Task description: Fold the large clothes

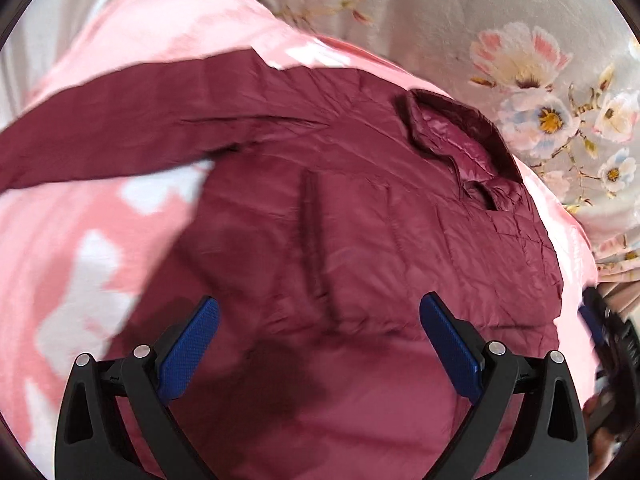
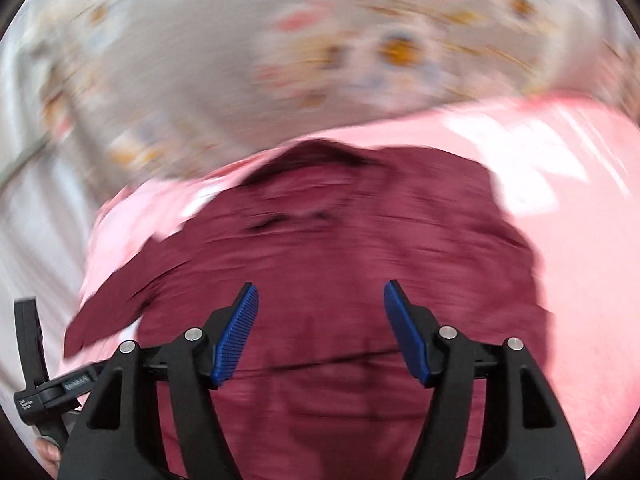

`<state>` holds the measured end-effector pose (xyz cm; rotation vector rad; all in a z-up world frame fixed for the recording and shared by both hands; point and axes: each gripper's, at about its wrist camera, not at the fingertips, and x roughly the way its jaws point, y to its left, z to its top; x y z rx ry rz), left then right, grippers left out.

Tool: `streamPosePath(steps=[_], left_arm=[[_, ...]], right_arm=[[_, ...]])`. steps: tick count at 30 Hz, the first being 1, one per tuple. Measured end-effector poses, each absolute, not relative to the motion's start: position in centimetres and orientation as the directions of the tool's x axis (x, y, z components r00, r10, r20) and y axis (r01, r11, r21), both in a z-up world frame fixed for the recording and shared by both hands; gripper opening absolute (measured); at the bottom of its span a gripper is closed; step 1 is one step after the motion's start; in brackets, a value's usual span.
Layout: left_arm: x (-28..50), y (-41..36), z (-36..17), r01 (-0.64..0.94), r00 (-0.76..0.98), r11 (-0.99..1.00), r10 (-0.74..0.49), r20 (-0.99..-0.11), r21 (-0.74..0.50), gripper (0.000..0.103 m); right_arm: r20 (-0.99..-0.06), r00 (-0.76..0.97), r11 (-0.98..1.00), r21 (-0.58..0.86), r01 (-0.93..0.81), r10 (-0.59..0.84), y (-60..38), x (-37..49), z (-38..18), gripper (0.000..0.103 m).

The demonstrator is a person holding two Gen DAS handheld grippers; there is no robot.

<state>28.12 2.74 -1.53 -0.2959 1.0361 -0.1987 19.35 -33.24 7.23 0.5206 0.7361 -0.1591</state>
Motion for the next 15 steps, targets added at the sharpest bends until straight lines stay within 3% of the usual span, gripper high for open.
streamPosePath(steps=[3, 6, 7, 8, 11, 13, 14, 15], left_arm=[[30.0, 1.3, -3.0, 0.018, 0.431, 0.925, -0.350, -0.832, -0.380, 0.094], [30.9, 0.3, -3.8, 0.016, 0.399, 0.926, -0.351, -0.847, -0.376, 0.055], [31.0, 0.1, -3.6, 0.022, 0.406, 0.932, -0.340, -0.848, -0.363, 0.047], [31.1, -0.1, -3.4, 0.032, 0.414, 0.935, -0.333, -0.847, -0.352, 0.024], [31.4, -0.1, -2.3, 0.069, 0.433, 0.937, -0.336, -0.836, -0.342, 0.004], [31.6, 0.1, -1.1, 0.089, 0.464, 0.938, -0.337, -0.820, -0.335, 0.002], [31.6, 0.2, -0.3, 0.100, 0.485, 0.939, -0.334, -0.808, -0.328, 0.001], [31.5, 0.4, 0.4, 0.106, 0.507, 0.942, -0.328, -0.797, -0.320, 0.001]], right_arm=[[-0.702, 0.712, 0.789, 0.448, 0.420, 0.019, -38.3, 18.5, 4.9, 0.063], [-0.724, 0.688, 0.721, 0.502, 0.478, 0.048, -41.8, 18.8, 2.2, 0.064], [-0.727, 0.684, 0.695, 0.526, 0.490, 0.068, -42.7, 19.1, 1.3, 0.064], [-0.724, 0.684, 0.667, 0.554, 0.498, 0.090, -43.4, 19.6, 0.3, 0.064], [-0.713, 0.691, 0.621, 0.596, 0.509, 0.118, -44.5, 20.9, -1.1, 0.060], [-0.700, 0.703, 0.617, 0.610, 0.498, 0.125, -44.8, 21.9, -1.2, 0.035], [-0.689, 0.715, 0.618, 0.613, 0.492, 0.115, -44.7, 22.1, -0.8, 0.012], [-0.669, 0.736, 0.622, 0.620, 0.479, 0.101, -44.6, 22.0, 0.0, 0.006]])
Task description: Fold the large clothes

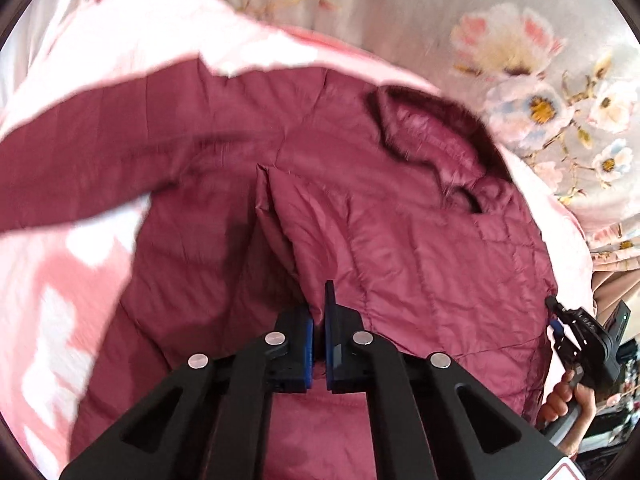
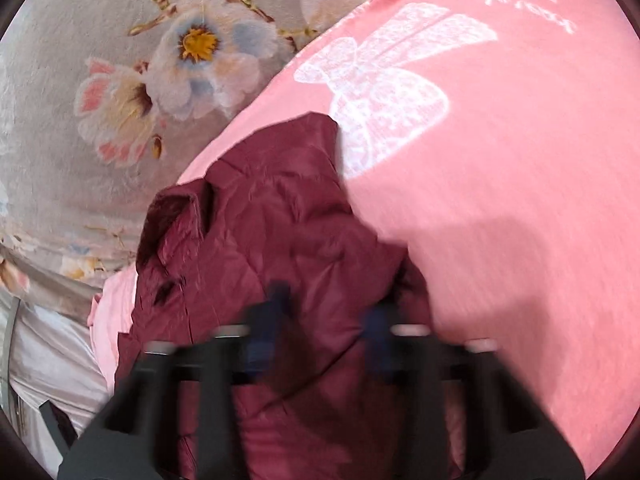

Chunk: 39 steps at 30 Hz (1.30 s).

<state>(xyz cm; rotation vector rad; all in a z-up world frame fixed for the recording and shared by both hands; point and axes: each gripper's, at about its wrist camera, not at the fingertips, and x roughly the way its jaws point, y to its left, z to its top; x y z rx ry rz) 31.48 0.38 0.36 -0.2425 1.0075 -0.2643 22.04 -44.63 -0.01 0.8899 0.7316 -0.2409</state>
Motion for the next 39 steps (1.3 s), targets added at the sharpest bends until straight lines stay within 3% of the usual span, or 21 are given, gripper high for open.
streamPosePath(steps=[2, 4, 9, 11, 16, 21, 25, 28, 35, 39], left_arm=[[31.2, 0.7, 1.5, 0.120, 0.551, 0.948, -0.311, -0.774, -0.295, 0.001], [31.1, 0.5, 1.6, 0.124, 0.581, 0.965, -0.258, -0.772, -0.229, 0.001], [31.7, -0.9, -4.4, 0.121, 0.513, 0.987, -0.150, -0.845, -0.102, 0.003], [31.2, -1.3, -4.8, 0.124, 0.556, 0.991, -0.113, -0.824, -0.053, 0.005], [30.7, -2.1, -4.3, 0.110, 0.582, 0.993, -0.021, -0.813, 0.052, 0.017], [28.7, -0.7, -0.1, 0.065, 0.666, 0.993, 0.032, -0.745, 0.100, 0.040], [28.1, -2.7, 2.8, 0.117, 0.697, 0.992, -0.047, -0.715, 0.049, 0.058], [28.5, -5.6, 2.3, 0.173, 0.668, 0.985, -0.108, -0.736, 0.013, 0.059], [30.3, -9.2, -4.0, 0.171, 0.587, 0.985, -0.072, -0.806, 0.037, 0.059], [30.0, -9.0, -5.5, 0.159, 0.605, 0.987, -0.078, -0.792, 0.024, 0.064]], right_arm=[[-0.612, 0.789, 0.674, 0.604, 0.425, 0.051, -43.7, 21.3, 2.5, 0.002], [-0.618, 0.785, 0.770, 0.479, 0.422, -0.046, -42.0, 20.8, 4.3, 0.002], [-0.780, 0.615, 0.822, 0.274, 0.499, -0.114, -40.8, 22.6, -0.2, 0.002], [-0.800, 0.591, 0.818, 0.274, 0.506, -0.097, -40.9, 22.4, -1.8, 0.002], [-0.811, 0.562, 0.814, 0.211, 0.541, -0.163, -40.4, 21.7, -0.4, 0.009], [-0.716, 0.629, 0.840, 0.110, 0.532, -0.304, -36.9, 19.2, 5.1, 0.026], [-0.692, 0.690, 0.918, 0.100, 0.384, -0.213, -31.2, 21.0, 7.1, 0.034], [-0.714, 0.681, 0.950, 0.071, 0.304, -0.165, -27.0, 23.0, 5.8, 0.034], [-0.790, 0.595, 0.960, 0.032, 0.279, -0.147, -23.7, 25.1, 0.4, 0.034], [-0.800, 0.589, 0.955, 0.080, 0.287, -0.110, -24.1, 25.0, -0.8, 0.035]])
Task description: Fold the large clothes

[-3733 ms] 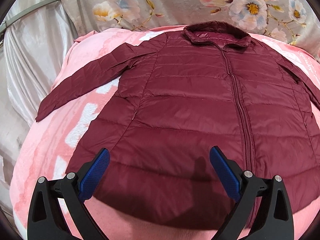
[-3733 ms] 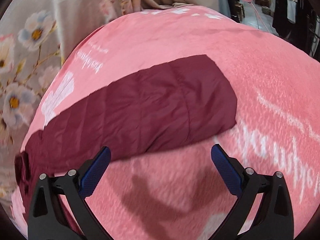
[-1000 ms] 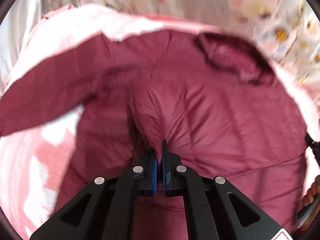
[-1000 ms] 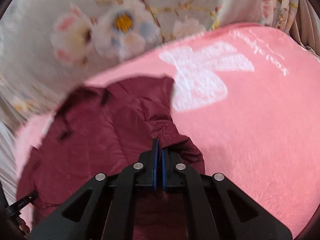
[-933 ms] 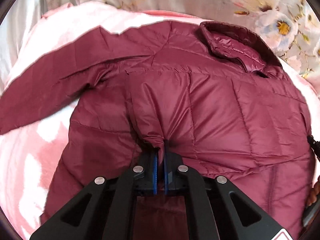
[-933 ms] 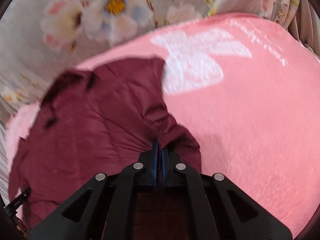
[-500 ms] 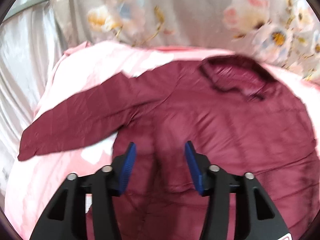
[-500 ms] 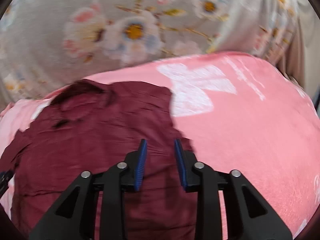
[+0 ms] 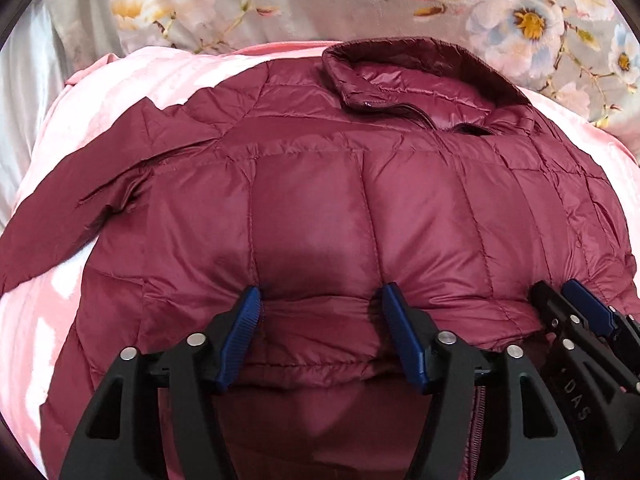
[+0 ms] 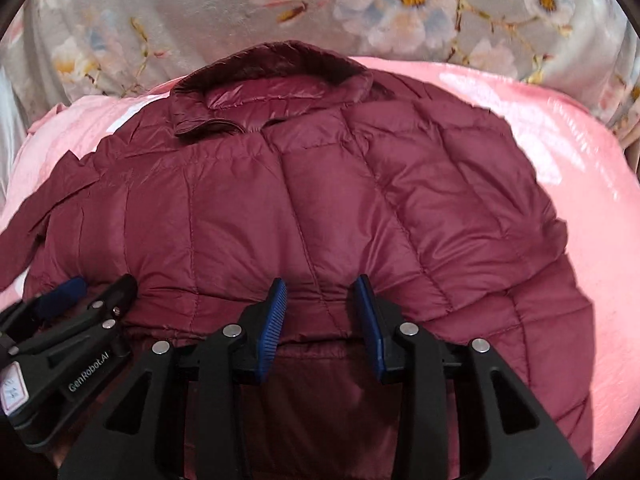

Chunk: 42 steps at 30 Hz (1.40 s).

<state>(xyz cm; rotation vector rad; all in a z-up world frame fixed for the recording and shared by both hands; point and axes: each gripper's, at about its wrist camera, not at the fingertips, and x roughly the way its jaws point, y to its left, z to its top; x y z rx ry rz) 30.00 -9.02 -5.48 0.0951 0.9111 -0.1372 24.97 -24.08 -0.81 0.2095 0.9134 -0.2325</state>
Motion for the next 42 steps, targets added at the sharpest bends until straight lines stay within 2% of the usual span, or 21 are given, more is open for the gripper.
streamPosePath(steps=[6, 24, 28, 31, 34, 35, 36, 42], left_arm=[[29.7, -9.2, -5.9, 0.143, 0.622, 0.989, -0.052, -0.782, 0.049, 0.071], [29.8, -9.3, -6.1, 0.130, 0.627, 0.990, -0.034, -0.778, 0.062, 0.075], [29.8, -8.1, -5.7, 0.129, 0.612, 0.992, -0.085, -0.786, -0.007, 0.077], [28.9, -4.5, -4.5, 0.108, 0.580, 0.988, -0.149, -0.801, -0.106, 0.077], [27.7, 1.8, -2.3, 0.059, 0.583, 0.976, -0.203, -0.787, -0.208, 0.080], [27.5, 4.2, -1.7, 0.031, 0.595, 0.976, -0.192, -0.781, -0.216, 0.081], [27.5, 7.2, -1.2, -0.011, 0.609, 0.978, -0.159, -0.777, -0.209, 0.081], [28.8, 22.9, -1.6, -0.285, 0.578, 0.949, 0.061, -0.814, -0.131, 0.081]], right_arm=[[-0.798, 0.581, 0.958, 0.019, 0.286, -0.158, -23.3, 25.1, -1.0, 0.036], [-0.801, 0.576, 0.958, 0.009, 0.285, -0.163, -23.6, 25.3, -1.1, 0.040], [-0.801, 0.578, 0.957, 0.022, 0.288, -0.156, -23.7, 25.3, -1.1, 0.042], [-0.797, 0.587, 0.957, 0.041, 0.288, -0.143, -24.0, 24.8, -0.5, 0.045], [-0.761, 0.620, 0.955, 0.002, 0.296, -0.191, -22.9, 22.5, 1.6, 0.056], [-0.750, 0.637, 0.959, 0.015, 0.283, -0.176, -22.3, 21.5, 2.3, 0.063], [-0.746, 0.645, 0.962, 0.021, 0.272, -0.166, -21.7, 20.9, 2.8, 0.065], [-0.751, 0.647, 0.982, -0.006, 0.189, -0.129, -16.5, 17.8, 3.2, 0.066]])
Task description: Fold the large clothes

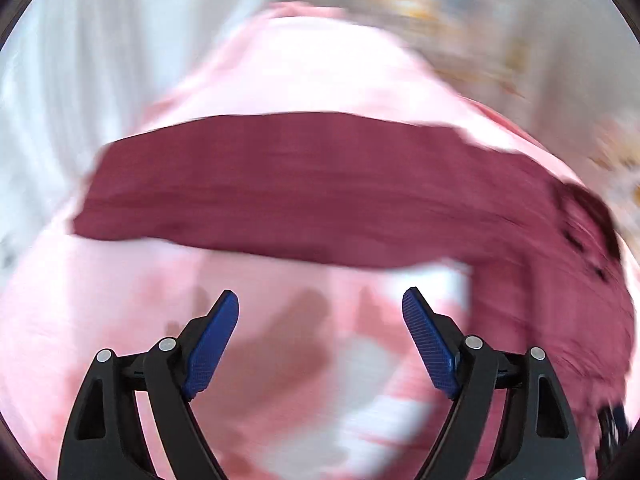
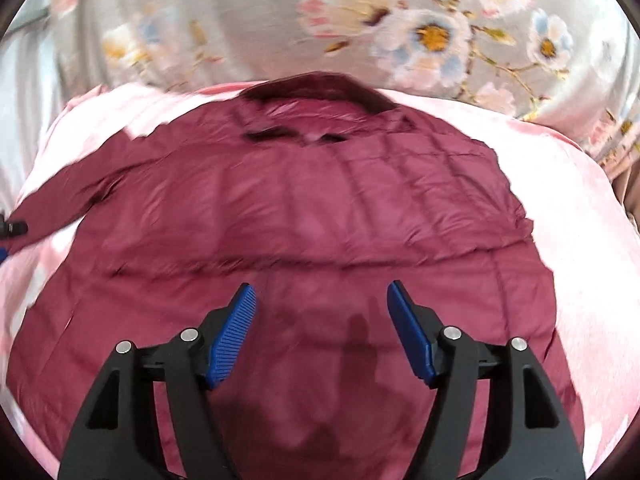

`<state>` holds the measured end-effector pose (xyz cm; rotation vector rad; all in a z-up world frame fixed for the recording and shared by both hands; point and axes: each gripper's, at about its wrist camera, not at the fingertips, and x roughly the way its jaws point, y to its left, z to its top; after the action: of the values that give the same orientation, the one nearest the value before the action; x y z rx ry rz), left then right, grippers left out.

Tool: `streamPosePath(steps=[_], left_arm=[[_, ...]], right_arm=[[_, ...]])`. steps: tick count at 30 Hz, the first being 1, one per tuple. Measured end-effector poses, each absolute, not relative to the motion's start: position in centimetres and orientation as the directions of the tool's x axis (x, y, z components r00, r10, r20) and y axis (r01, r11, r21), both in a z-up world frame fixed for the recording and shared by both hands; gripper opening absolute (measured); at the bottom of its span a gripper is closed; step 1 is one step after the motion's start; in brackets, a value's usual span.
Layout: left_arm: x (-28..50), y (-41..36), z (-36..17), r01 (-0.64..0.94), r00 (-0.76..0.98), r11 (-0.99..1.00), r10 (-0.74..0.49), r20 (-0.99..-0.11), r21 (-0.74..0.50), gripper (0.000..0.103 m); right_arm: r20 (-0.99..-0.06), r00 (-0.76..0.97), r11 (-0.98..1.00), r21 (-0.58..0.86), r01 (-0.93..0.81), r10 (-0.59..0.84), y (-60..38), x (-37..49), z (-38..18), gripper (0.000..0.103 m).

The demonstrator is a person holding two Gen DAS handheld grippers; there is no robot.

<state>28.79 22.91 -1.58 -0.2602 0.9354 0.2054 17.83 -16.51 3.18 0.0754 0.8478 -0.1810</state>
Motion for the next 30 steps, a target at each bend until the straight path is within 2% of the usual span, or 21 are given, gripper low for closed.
streamPosePath(steps=[4, 9, 11, 12, 13, 14, 15, 17, 23, 30], left_arm=[[29.5, 30.6, -3.1, -0.427, 0.529, 0.891, 0.110, -0.842, -0.152, 0.081], [29.8, 36.1, -4.9, -0.513, 0.544, 0.795, 0.008, -0.839, -0.324, 0.079], [30.2, 36.3, -4.7, -0.516, 0.556, 0.791, 0.016, -0.831, -0.330, 0.077], [30.8, 36.1, -4.6, -0.511, 0.553, 0.800, 0.026, -0.833, -0.314, 0.071], [31.2, 35.7, -4.5, -0.503, 0.547, 0.814, 0.040, -0.836, -0.290, 0.054], [31.5, 35.2, -4.3, -0.489, 0.543, 0.829, 0.047, -0.838, -0.271, 0.031], [32.1, 34.8, -4.1, -0.471, 0.543, 0.842, 0.042, -0.838, -0.263, 0.016], [32.9, 33.9, -3.5, -0.448, 0.547, 0.857, 0.036, -0.836, -0.256, 0.002], [33.9, 28.0, 1.2, -0.321, 0.638, 0.922, 0.044, -0.769, -0.214, 0.001], [32.0, 14.9, 9.5, 0.001, 0.756, 0.980, -0.131, -0.642, -0.199, 0.000]], right_arm=[[-0.762, 0.640, 0.986, 0.010, 0.168, -0.101, -14.5, 17.3, 2.6, 0.067], [-0.781, 0.613, 0.983, -0.008, 0.184, -0.121, -13.6, 17.5, 1.0, 0.069], [-0.782, 0.611, 0.981, -0.006, 0.194, -0.125, -13.6, 17.3, 0.6, 0.071], [-0.782, 0.610, 0.980, -0.003, 0.198, -0.126, -13.7, 17.3, 0.5, 0.073], [-0.782, 0.610, 0.980, -0.002, 0.201, -0.127, -13.8, 17.3, 0.4, 0.073], [-0.783, 0.609, 0.979, -0.001, 0.204, -0.128, -13.8, 17.3, 0.4, 0.074], [-0.783, 0.608, 0.978, -0.004, 0.207, -0.132, -13.8, 17.3, 0.3, 0.075], [-0.781, 0.609, 0.978, -0.012, 0.208, -0.139, -13.8, 17.3, 0.3, 0.075], [-0.771, 0.618, 0.976, -0.018, 0.219, -0.153, -13.9, 17.1, 0.5, 0.075], [-0.764, 0.630, 0.969, 0.024, 0.245, -0.141, -15.0, 15.9, 1.2, 0.075]])
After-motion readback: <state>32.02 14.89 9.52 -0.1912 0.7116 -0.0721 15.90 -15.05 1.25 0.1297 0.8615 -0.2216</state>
